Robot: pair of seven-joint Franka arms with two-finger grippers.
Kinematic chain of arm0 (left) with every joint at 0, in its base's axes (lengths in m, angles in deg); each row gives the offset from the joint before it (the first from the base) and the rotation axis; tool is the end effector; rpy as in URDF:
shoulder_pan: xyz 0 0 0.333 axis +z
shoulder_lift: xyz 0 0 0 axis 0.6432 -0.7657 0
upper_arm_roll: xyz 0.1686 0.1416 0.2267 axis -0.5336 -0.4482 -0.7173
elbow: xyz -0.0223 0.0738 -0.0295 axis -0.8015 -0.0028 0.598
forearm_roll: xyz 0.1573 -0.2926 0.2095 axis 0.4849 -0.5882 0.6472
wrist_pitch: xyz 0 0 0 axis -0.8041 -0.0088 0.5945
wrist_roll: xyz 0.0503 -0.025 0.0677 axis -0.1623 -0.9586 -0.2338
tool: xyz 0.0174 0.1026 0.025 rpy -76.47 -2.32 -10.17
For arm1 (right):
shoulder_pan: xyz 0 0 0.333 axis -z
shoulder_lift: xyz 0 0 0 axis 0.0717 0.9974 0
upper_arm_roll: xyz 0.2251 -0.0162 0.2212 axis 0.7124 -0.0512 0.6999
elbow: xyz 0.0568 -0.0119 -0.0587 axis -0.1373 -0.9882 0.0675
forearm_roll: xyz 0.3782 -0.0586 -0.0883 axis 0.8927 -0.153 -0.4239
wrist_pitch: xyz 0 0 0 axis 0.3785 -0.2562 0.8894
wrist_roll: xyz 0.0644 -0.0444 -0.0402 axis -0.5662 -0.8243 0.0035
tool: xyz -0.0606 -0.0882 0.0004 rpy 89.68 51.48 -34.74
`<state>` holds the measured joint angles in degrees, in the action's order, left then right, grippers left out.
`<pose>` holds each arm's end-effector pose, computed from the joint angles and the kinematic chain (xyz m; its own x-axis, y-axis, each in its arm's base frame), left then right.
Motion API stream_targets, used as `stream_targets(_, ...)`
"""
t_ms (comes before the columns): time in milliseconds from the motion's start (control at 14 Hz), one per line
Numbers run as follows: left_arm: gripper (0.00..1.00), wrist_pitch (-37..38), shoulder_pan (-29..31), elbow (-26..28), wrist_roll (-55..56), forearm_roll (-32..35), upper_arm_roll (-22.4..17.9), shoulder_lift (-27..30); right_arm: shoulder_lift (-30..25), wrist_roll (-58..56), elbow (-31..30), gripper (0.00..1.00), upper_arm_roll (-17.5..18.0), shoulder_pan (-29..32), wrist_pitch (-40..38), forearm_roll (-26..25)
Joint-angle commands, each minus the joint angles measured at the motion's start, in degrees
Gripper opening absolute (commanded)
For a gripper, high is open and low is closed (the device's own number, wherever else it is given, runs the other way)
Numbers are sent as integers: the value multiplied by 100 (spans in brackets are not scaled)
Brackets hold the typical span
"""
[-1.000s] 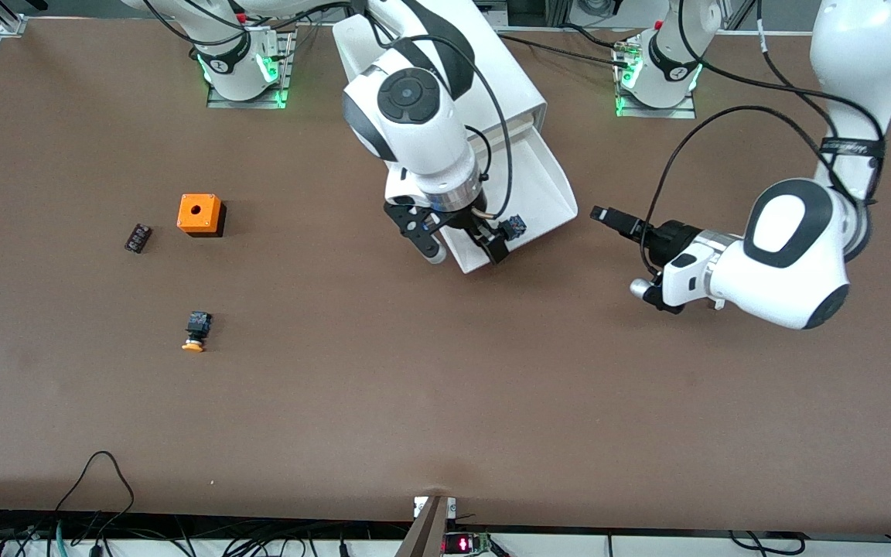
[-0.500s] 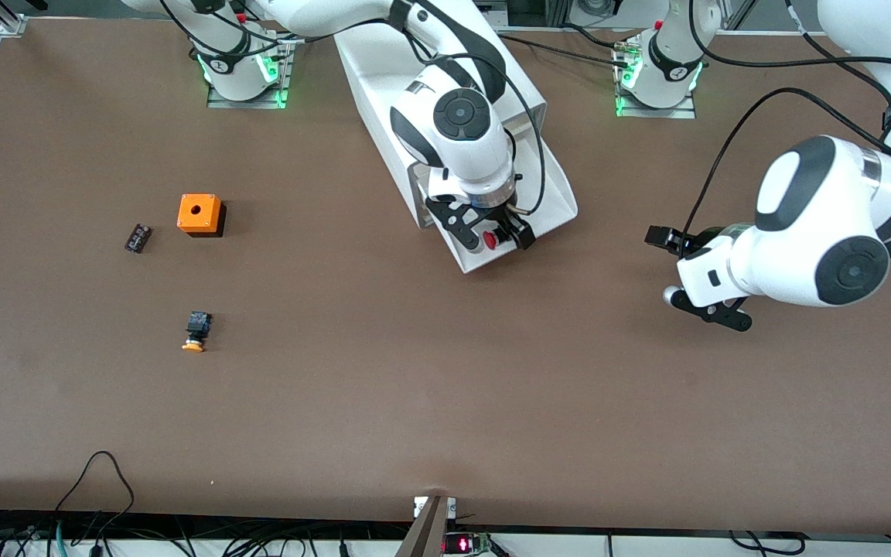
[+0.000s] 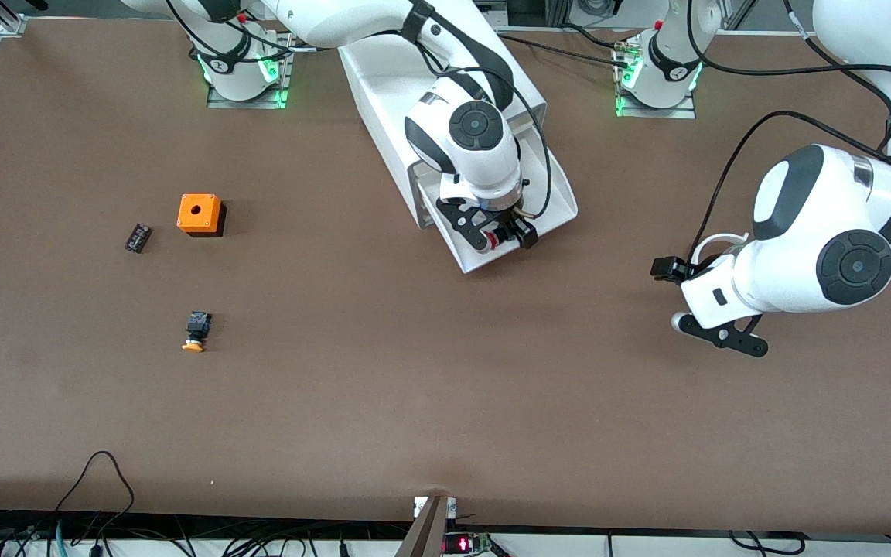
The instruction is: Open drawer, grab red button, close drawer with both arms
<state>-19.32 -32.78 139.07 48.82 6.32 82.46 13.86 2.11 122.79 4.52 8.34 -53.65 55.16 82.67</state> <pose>0.6619 -0.1225 0.4255 0.9246 -0.2885 -0.2489 -0.2739 -0.9573 0.0921 0.4809 0.6146 0.3223 0.6305 -0.7538 -0.1853 -0.7762 -0.6149 -0.1395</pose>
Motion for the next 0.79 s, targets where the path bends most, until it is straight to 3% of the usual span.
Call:
stream_targets(0,100,43,-40,-170,267,135,20,-89,74,37,233,0,7,-47,-17,62)
stream_targets(214,97,-9,-92,-74,758,82,20,-89,21,45,233,0,16,-56,-104,62)
stream_targets(357,96,-9,-101,14,1695,-215,29,-80,-22,72,408,0,7,-30,-157,80)
stream_targets(714,95,-1201,-84,1225,2876,-349,274,288,-163,-435,919,0,7,470,-938,185)
